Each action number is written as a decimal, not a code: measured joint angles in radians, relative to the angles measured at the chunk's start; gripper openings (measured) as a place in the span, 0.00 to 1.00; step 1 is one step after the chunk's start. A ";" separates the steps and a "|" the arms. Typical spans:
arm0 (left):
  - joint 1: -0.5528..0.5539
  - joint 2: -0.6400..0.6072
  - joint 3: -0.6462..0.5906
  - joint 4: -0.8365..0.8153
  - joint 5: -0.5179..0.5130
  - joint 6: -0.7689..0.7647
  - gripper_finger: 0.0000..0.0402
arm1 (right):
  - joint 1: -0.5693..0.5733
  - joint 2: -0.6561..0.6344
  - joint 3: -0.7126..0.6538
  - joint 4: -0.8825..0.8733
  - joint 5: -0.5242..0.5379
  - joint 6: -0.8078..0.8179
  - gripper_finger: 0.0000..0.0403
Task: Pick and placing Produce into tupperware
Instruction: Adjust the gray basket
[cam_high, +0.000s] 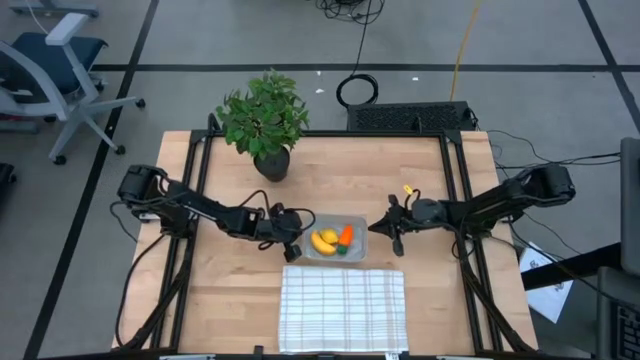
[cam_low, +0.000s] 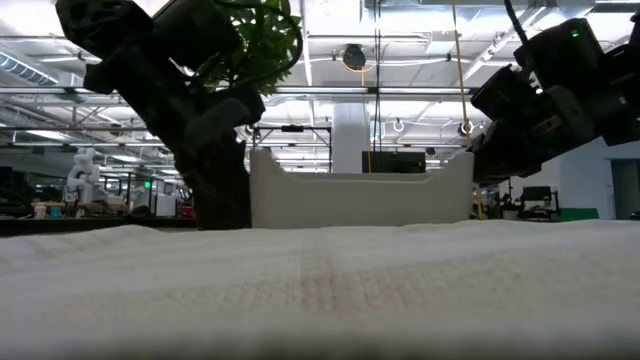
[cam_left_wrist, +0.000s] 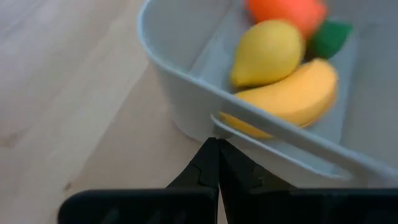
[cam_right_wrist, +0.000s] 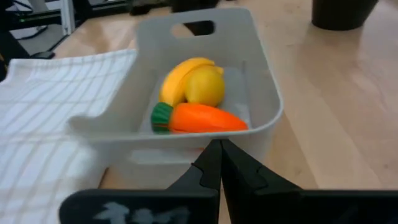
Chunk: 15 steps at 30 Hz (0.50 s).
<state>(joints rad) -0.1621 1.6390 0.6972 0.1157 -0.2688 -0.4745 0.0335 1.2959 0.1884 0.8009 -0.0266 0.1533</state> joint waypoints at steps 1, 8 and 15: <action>-0.005 0.001 0.006 0.006 0.004 0.001 0.00 | -0.006 0.007 -0.001 0.007 0.000 0.001 0.00; -0.024 0.004 0.017 -0.007 0.014 0.017 0.00 | -0.029 0.040 -0.001 0.041 0.002 0.016 0.00; -0.011 0.004 0.018 -0.032 -0.009 0.007 0.00 | -0.026 0.039 -0.001 0.056 -0.007 0.019 0.00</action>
<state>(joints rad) -0.1730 1.6428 0.7151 0.0841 -0.2779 -0.4671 0.0078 1.3346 0.1879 0.8570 -0.0335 0.1727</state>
